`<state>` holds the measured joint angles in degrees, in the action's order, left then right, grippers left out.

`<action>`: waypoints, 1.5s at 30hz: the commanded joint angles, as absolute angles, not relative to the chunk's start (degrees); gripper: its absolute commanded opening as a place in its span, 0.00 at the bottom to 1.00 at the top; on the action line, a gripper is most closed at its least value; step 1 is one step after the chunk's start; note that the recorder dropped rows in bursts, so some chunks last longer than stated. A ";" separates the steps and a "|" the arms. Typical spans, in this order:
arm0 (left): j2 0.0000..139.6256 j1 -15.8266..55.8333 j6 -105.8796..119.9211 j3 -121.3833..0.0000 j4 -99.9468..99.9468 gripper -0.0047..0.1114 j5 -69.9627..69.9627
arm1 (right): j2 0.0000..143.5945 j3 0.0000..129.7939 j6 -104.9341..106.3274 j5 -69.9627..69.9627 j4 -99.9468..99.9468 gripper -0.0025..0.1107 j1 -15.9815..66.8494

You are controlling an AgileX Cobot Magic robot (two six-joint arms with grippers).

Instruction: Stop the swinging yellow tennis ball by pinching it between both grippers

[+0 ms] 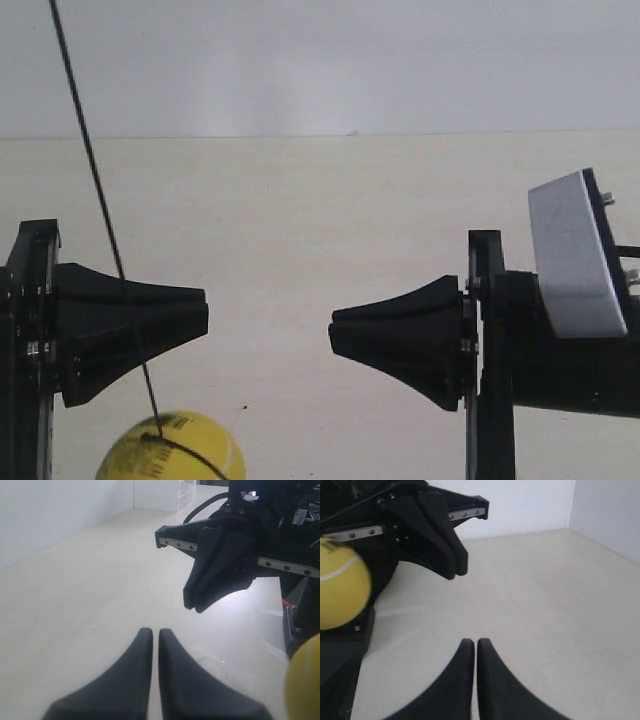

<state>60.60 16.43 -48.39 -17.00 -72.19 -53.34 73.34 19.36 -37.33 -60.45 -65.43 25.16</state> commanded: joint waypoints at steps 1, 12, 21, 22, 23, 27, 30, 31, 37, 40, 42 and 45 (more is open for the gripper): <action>60.73 16.54 -48.14 -16.78 -71.80 0.08 -52.89 | 73.27 19.61 -37.60 -64.36 -68.52 0.02 25.82; 60.73 16.54 -48.64 -16.78 -71.80 0.08 -52.89 | 73.27 19.61 -37.60 -65.30 -69.37 0.02 25.82; 60.73 16.54 -49.00 -16.78 -74.83 0.08 -55.44 | 73.27 19.61 -37.60 -64.60 -69.37 0.02 25.82; 60.73 16.54 -49.00 -16.78 -74.83 0.08 -55.03 | 73.27 19.61 -37.60 -64.37 -69.37 0.02 25.82; 60.73 16.54 -49.00 -16.78 -74.83 0.08 -54.49 | 73.27 19.61 -37.60 -64.06 -69.37 0.02 25.82; 60.73 16.54 -49.27 -16.78 -72.33 0.08 -49.99 | 73.27 19.61 -38.98 -63.78 -70.42 0.02 25.82; 60.73 16.54 -50.34 -16.78 -67.36 0.08 -40.90 | 73.27 19.61 -39.50 -64.50 -71.44 0.02 25.82; 60.73 16.54 -50.51 -16.78 -65.92 0.08 -38.17 | 73.27 19.61 -39.51 -65.13 -71.54 0.02 25.82; 57.78 16.54 -57.39 -16.78 -71.81 0.08 -37.28 | 73.27 19.61 -39.95 -67.49 -72.35 0.02 25.82; 54.53 16.54 -61.70 -16.78 -77.22 0.08 -39.34 | 73.27 19.61 -39.67 -67.47 -72.35 0.02 25.82; 52.96 16.54 -62.35 -16.65 -78.50 0.08 -41.40 | 73.27 19.61 -38.80 -67.47 -71.61 0.02 25.82; 52.33 16.54 -60.15 -16.65 -78.11 0.08 -44.58 | 73.27 19.61 -36.72 -65.79 -67.22 0.02 25.82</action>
